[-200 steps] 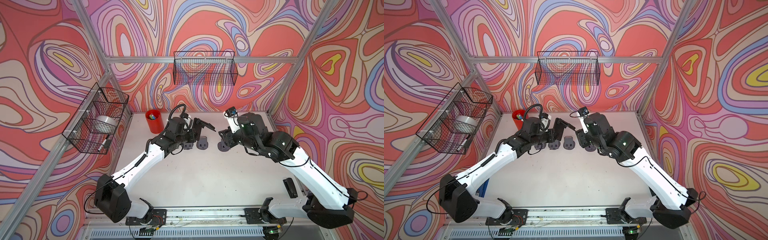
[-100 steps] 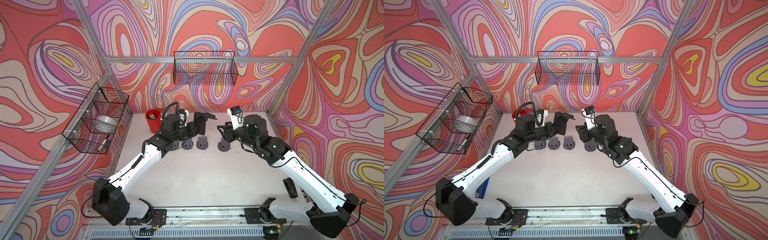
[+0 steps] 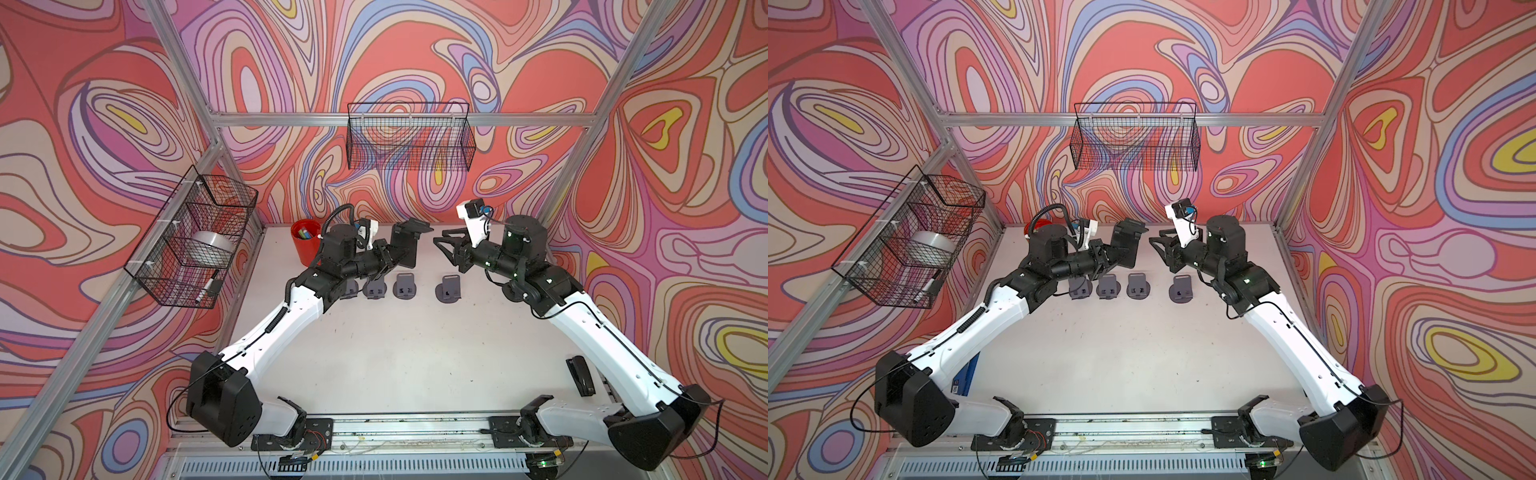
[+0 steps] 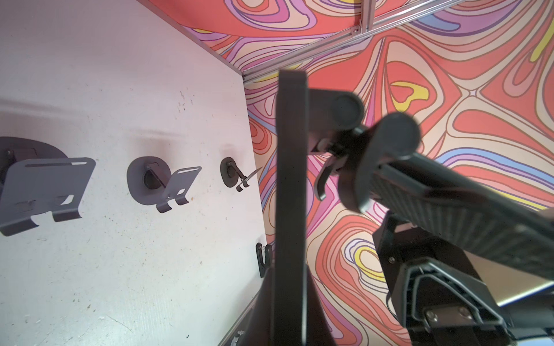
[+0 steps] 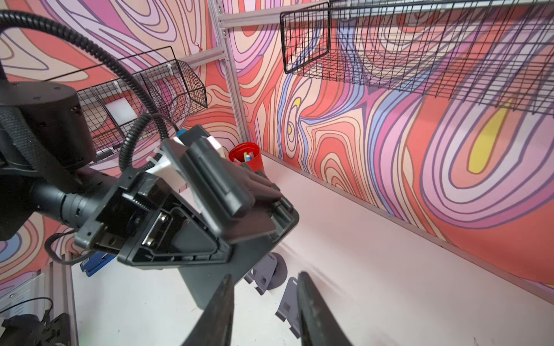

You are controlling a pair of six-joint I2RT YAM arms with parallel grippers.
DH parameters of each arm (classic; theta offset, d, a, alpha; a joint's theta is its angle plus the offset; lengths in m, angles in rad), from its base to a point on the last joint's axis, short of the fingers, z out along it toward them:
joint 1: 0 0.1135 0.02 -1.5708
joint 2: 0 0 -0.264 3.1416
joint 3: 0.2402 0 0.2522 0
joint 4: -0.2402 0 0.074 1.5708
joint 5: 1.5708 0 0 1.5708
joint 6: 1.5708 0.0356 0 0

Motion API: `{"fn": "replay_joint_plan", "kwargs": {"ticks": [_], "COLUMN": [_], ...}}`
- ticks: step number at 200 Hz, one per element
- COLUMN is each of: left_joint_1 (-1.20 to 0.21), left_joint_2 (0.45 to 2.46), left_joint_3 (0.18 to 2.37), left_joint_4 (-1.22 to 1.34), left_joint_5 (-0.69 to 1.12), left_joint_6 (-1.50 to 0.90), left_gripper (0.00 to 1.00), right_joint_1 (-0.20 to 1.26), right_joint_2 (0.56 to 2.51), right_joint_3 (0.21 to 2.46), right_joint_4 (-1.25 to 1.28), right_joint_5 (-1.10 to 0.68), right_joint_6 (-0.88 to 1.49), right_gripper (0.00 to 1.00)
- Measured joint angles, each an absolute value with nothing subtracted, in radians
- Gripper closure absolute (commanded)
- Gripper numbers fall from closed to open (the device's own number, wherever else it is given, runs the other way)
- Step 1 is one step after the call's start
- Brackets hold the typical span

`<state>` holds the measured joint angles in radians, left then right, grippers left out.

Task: Open the phone stand

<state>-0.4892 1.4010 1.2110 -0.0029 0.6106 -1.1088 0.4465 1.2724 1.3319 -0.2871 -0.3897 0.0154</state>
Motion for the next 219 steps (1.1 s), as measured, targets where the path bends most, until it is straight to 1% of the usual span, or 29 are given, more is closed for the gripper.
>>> {"fn": "replay_joint_plan", "kwargs": {"ticks": [29,58,152,192,219], "left_joint_1": [-0.489,-0.489,-0.485,-0.484,-0.484], "left_joint_2": [1.401,1.401,1.401,1.401,1.401], "left_joint_3": [1.211,1.211,1.216,1.216,1.216], "left_joint_4": [0.007,0.016,0.031,0.035,0.035], "left_joint_5": [0.624,0.633,0.643,0.648,0.654], "left_joint_6": [-1.122,-1.134,-1.146,-1.149,-1.149], "left_gripper": [1.0,1.0,1.0,1.0,1.0], "right_joint_1": [0.444,0.444,0.443,0.443,0.444], "right_joint_2": [1.332,1.369,1.4,1.418,1.418], "right_joint_3": [1.359,1.388,1.43,1.444,1.446], "right_joint_4": [-0.282,-0.283,-0.284,-0.297,-0.307], "right_joint_5": [-0.467,-0.508,-0.542,-0.54,-0.538], "right_joint_6": [0.004,-0.01,-0.041,-0.058,-0.066], "right_gripper": [0.65,0.65,0.67,0.61,0.6]}}
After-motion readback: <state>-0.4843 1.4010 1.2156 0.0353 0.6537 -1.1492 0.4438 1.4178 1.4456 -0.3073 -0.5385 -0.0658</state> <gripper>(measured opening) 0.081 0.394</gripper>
